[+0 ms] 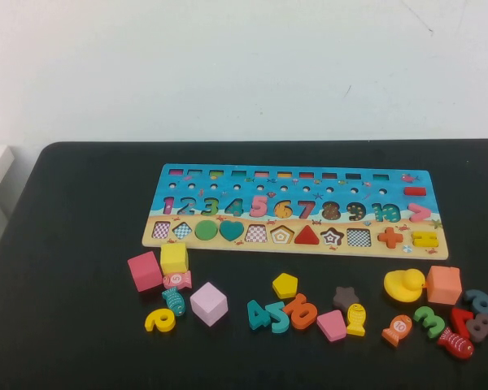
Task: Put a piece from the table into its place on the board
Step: Pick up the "Pentagon"
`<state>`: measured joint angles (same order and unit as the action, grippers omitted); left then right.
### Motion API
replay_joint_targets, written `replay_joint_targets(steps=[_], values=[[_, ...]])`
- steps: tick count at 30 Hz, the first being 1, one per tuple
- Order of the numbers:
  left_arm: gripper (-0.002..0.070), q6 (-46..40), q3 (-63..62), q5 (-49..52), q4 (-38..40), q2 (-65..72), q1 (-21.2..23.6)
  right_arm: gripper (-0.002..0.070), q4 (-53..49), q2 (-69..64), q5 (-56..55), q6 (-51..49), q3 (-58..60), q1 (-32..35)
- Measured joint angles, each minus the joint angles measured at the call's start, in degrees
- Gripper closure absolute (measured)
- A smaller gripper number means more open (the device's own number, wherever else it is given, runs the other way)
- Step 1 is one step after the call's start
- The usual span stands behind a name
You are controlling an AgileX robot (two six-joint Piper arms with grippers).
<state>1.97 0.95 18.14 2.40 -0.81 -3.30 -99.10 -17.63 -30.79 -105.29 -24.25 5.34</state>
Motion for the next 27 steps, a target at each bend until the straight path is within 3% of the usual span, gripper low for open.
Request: replay_joint_targets(steps=[8,12,14,21,24,27], values=[[0.0677,0.0,0.0,0.0,0.0,0.0,0.0,0.0225,-2.07,-9.91,-5.02,-5.0,-2.06,0.0],[0.0677,0.0,0.0,0.0,0.0,0.0,0.0,0.0225,-2.37,-10.14,1.75,-3.25,-5.55,0.0],[0.0677,0.0,0.0,0.0,0.0,0.0,0.0,0.0225,-2.37,-10.14,8.94,3.17,-7.72,0.0],[0.0677,0.0,0.0,0.0,0.0,0.0,0.0,0.0225,0.01,-10.14,42.75,41.13,-11.99,0.0],[0.0677,0.0,0.0,0.0,0.0,0.0,0.0,0.0225,6.83,-10.14,58.16,54.9,-12.08,-0.71],[0.0677,0.0,0.0,0.0,0.0,0.0,0.0,0.0225,21.97,-10.14,69.58,66.57,-12.22,-2.51]])
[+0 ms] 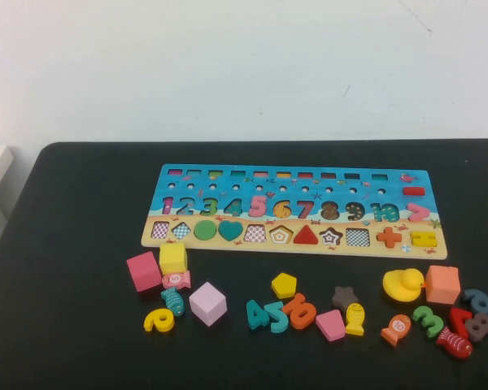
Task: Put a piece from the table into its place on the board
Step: Pick up the "Pentagon"
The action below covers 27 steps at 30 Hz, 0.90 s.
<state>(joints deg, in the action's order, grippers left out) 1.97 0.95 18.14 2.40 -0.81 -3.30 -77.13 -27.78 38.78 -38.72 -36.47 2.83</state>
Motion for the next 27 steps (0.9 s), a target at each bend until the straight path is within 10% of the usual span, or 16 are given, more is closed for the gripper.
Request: replay_joint_targets(steps=[6,15,27], values=[[0.0677,0.0,0.0,0.0,0.0,0.0,0.0,0.0225,35.72,0.0,8.84,21.91,0.65,-2.83],[0.0676,0.0,0.0,0.0,0.0,0.0,0.0,0.0225,62.37,-0.04,10.21,27.63,1.54,-3.26],[0.0676,0.0,0.0,0.0,0.0,0.0,0.0,0.0246,65.01,-13.36,10.78,31.88,1.54,-11.38]])
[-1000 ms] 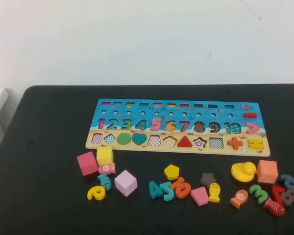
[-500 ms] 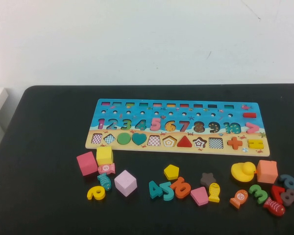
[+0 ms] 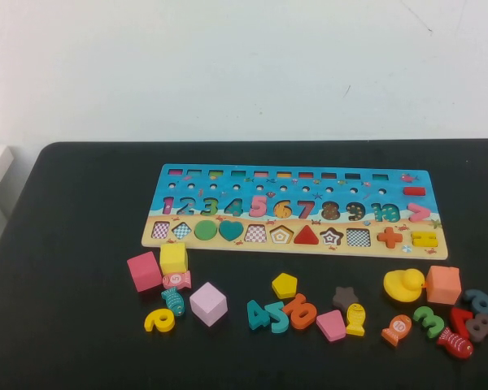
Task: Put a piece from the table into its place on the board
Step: Pick up the "Pentagon"
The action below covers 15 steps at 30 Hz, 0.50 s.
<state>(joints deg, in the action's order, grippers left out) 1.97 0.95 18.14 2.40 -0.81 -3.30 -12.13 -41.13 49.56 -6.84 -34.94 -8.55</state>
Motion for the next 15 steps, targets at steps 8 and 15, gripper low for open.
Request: replay_joint_targets(steps=[8,15], values=[[0.0676,0.0,0.0,0.0,0.0,0.0,0.0,0.0635,6.46,-14.64,-15.42,-2.98,-0.45,-11.21],[0.0676,0.0,0.0,0.0,0.0,0.0,0.0,0.0657,11.45,-34.88,-18.45,-3.22,-11.49,-22.08]])
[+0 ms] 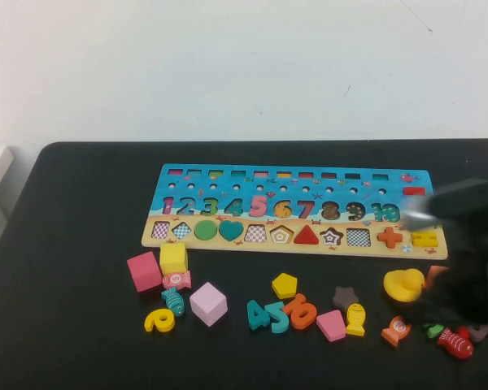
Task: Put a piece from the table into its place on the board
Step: Pick up the "Pentagon"
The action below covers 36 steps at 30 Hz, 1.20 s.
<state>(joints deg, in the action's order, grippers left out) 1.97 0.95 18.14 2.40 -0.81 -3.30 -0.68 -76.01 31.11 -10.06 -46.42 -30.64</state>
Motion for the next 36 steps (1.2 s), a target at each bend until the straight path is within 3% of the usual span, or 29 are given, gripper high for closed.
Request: replay_joint_targets(steps=[4,6,9,12,15,20,36], values=[[0.0676,0.0,0.0,0.0,0.0,0.0,0.0,0.0654,2.51,-13.2,0.0,-1.16,-9.78,-3.59],[0.0676,0.0,0.0,0.0,0.0,0.0,0.0,0.0617,3.63,-18.24,0.0,-1.45,-14.38,-4.81],[0.0676,0.0,0.0,0.0,0.0,0.0,0.0,0.0468,4.27,-24.39,0.93,-1.55,-19.72,-6.11],[0.0676,0.0,0.0,0.0,0.0,0.0,0.0,0.0274,4.62,-28.82,2.25,-2.56,-25.24,-6.43],[0.0676,0.0,0.0,0.0,0.0,0.0,0.0,0.0186,4.62,-32.3,3.51,-5.17,-29.17,-6.43],[0.0676,0.0,0.0,0.0,0.0,0.0,0.0,0.0155,4.62,-38.3,4.68,-8.18,-34.92,-6.55],[0.0676,0.0,0.0,0.0,0.0,0.0,0.0,0.0149,1.25,-52.21,12.49,-9.73,-50.17,-6.8]])
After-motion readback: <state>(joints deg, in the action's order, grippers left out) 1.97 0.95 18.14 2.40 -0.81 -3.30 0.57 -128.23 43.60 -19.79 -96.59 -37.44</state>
